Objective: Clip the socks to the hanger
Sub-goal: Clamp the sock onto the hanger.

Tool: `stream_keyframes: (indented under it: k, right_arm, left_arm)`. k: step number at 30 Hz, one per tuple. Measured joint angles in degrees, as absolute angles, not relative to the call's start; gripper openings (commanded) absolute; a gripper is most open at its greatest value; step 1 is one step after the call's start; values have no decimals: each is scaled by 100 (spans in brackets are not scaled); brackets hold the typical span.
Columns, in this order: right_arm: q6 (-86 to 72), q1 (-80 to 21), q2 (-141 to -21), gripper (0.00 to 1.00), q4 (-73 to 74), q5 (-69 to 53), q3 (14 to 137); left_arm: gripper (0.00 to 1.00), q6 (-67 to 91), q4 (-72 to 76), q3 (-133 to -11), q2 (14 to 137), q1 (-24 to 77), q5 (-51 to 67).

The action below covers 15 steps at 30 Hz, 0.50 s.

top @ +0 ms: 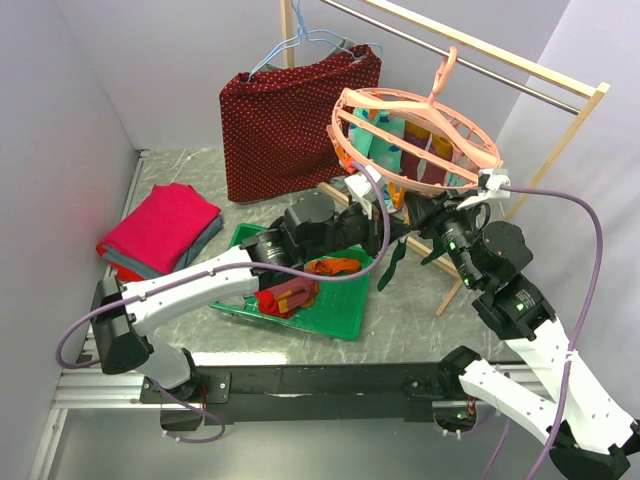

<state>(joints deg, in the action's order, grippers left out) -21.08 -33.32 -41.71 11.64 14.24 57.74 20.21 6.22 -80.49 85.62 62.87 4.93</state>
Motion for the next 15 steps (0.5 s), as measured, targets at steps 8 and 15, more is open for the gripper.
stream_keyframes:
  k: [8,15]
  right_arm:
    - [-2117,-3332,-4097,61,1356,1411,5813]
    - [-2064,-3332,-3918,73,1712,1413,5961]
  left_arm:
    - [23,2023,624,-8051,8687,6287,491]
    - [65,1999,622,-8060,8689,6287,491]
